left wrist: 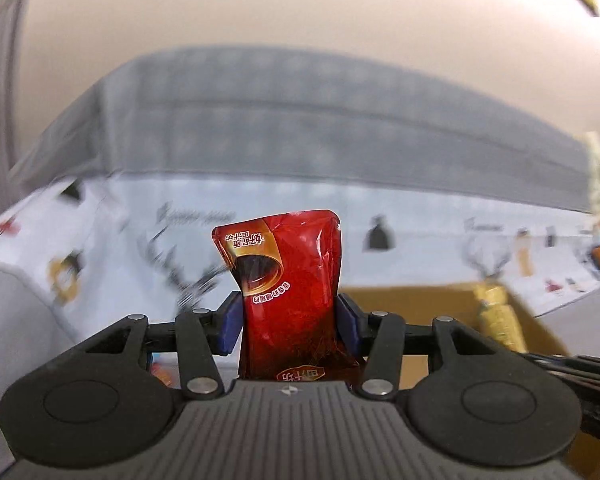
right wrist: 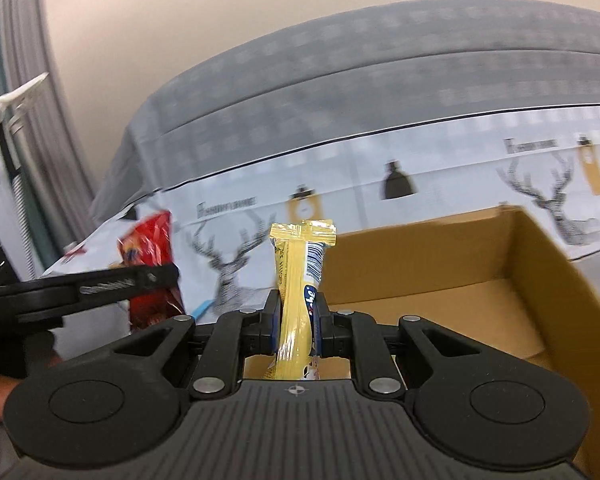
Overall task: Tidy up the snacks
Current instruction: 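Carry the red coffee bag and yellow bar over the cardboard box with both grippers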
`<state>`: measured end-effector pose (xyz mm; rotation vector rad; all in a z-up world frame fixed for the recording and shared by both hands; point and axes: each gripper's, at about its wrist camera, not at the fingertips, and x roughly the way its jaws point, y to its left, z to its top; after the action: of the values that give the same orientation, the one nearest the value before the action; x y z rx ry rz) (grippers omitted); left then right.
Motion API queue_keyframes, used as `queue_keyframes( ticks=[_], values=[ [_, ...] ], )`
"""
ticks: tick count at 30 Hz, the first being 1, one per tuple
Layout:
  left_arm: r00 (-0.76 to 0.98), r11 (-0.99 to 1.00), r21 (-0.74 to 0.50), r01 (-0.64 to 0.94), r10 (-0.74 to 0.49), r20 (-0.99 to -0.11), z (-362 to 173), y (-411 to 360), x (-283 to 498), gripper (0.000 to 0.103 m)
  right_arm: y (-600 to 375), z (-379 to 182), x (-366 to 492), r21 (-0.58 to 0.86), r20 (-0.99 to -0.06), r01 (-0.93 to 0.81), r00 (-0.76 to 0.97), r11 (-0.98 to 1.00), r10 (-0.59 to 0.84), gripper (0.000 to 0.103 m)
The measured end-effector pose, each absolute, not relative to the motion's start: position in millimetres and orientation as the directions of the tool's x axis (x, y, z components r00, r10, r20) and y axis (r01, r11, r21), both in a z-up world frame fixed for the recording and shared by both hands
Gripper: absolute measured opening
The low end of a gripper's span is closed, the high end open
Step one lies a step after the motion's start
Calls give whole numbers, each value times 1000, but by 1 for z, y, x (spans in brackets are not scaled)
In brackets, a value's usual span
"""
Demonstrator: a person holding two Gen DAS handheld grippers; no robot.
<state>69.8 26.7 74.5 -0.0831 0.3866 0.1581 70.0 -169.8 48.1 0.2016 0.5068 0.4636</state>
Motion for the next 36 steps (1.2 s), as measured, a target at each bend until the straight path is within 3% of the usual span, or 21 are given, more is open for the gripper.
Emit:
queue_keyframes(
  ticks=[5, 14, 36],
  values=[
    [947, 998, -52, -21, 3, -321, 78, -16, 71, 54, -201, 47, 71, 283, -398, -269, 840, 921, 368, 17],
    [957, 997, 7, 82, -77, -280, 70, -60, 75, 54, -243, 51, 71, 277, -368, -98, 908, 956, 200, 17],
    [963, 993, 13, 119, -112, -246, 64, -72, 72, 54, -244, 50, 65, 233, -359, -65, 922, 970, 148, 17]
  ],
)
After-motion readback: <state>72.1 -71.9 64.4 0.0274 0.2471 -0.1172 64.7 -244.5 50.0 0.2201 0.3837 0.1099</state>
